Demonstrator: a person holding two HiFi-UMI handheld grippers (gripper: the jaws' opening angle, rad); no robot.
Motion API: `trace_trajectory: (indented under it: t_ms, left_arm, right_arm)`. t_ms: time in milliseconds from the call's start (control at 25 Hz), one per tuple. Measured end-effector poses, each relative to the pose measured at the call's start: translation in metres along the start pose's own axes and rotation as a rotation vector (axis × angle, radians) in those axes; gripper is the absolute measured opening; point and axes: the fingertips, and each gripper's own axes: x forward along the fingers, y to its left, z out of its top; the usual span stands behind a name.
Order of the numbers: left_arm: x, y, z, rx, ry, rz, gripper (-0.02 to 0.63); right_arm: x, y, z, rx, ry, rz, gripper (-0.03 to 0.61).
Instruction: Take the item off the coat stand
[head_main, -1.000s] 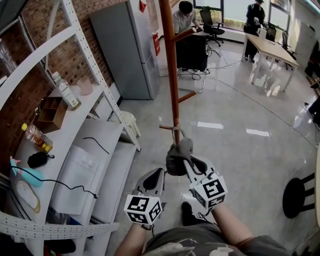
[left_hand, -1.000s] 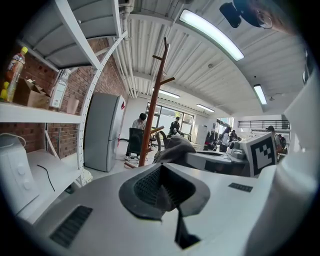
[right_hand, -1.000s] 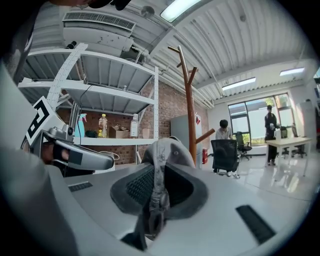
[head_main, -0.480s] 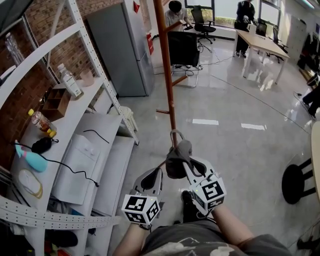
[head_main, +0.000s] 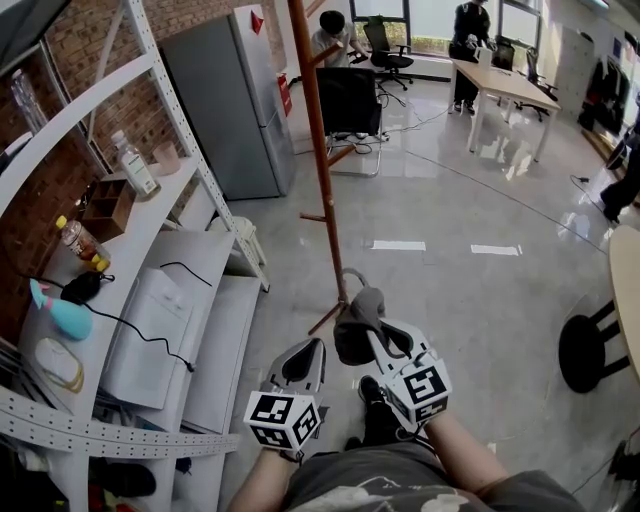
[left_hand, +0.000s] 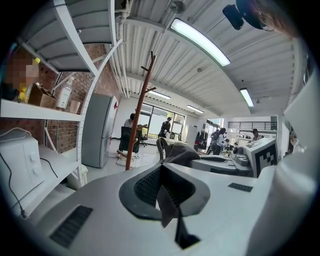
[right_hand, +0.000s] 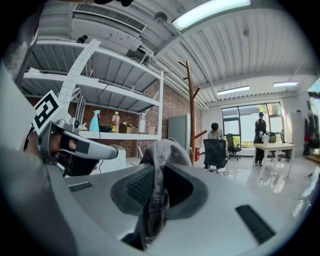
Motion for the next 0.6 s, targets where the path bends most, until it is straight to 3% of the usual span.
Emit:
trace_trajectory:
  t_ms: [600]
  left_arm:
    - [-0.006,0.01,0.0,-0.027,0.005,0.01,0.008]
  right_arm:
    - [0.008,0.007,0.002,0.016,0.013,-0.011,0.046]
